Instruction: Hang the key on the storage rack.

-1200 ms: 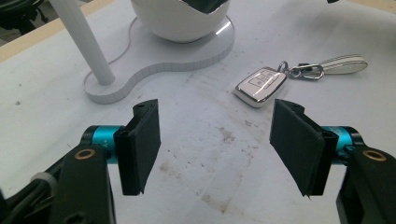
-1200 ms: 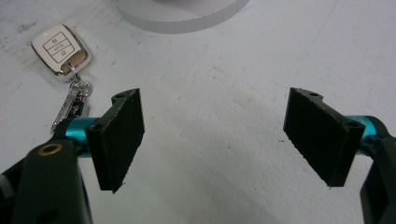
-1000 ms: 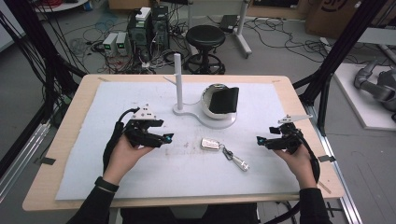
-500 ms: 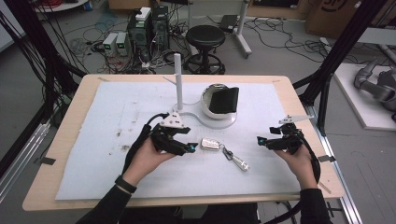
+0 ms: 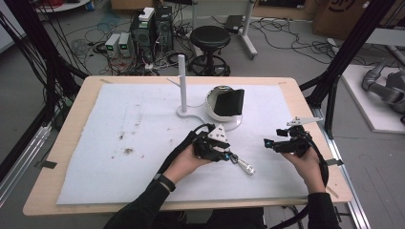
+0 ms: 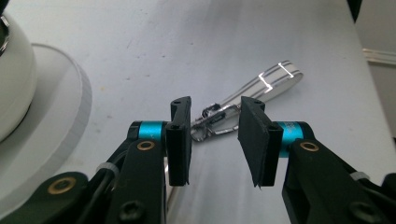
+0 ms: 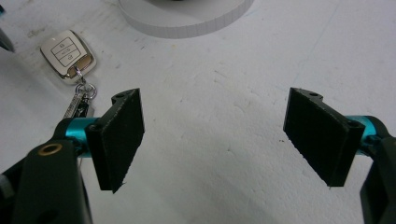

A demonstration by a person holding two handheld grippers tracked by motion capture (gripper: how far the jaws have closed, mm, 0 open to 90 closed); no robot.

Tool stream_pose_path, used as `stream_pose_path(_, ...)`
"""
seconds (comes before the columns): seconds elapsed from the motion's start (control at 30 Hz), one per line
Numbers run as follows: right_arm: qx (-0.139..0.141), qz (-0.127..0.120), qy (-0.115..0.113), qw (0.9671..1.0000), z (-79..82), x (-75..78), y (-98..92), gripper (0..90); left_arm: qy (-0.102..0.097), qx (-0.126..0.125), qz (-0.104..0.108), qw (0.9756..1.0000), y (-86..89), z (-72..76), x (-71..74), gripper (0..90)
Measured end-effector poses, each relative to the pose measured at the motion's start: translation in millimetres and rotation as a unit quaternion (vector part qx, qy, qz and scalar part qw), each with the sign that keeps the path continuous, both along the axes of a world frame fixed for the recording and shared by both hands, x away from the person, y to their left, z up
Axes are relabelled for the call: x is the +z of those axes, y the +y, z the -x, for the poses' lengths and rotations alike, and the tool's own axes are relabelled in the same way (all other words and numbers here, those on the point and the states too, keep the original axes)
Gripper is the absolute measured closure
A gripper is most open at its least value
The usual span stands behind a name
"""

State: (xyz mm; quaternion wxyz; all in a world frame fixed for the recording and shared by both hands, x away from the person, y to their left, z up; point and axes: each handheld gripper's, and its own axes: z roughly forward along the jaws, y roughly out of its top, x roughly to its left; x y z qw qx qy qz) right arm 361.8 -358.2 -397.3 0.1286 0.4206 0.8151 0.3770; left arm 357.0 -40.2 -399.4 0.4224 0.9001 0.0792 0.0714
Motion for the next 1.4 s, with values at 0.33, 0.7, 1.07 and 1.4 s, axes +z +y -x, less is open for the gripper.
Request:
stream_pose_path(0.33, 0.001, -0.003, -0.002, 1.0000, 0.4, 0.7, -1.0, 20.8, -0.009, -0.008, -0.014, 0.9998, -30.5, -18.4, -11.7, 63.5)
stream_pose_path(0.7, -0.001, -0.004, -0.003, 1.0000, 0.3, 0.9, -3.1, 20.8, 0.015, -0.030, -0.065, 0.9973, -36.2, -23.2, -21.8, 63.8)
stream_pose_path(1.07, -0.001, -0.003, -0.001, 1.0000, 0.1, 0.3, -2.8, 20.8, 0.037, -0.075, -0.070, 0.9941, -37.7, -27.4, -32.0, 60.6)
stream_pose_path(1.4, -0.001, -0.003, 0.000, 1.0000, 0.1, 0.1, -4.5, 20.8, 0.039, -0.083, -0.099, 0.9909, -39.8, -20.8, -25.8, 72.3)
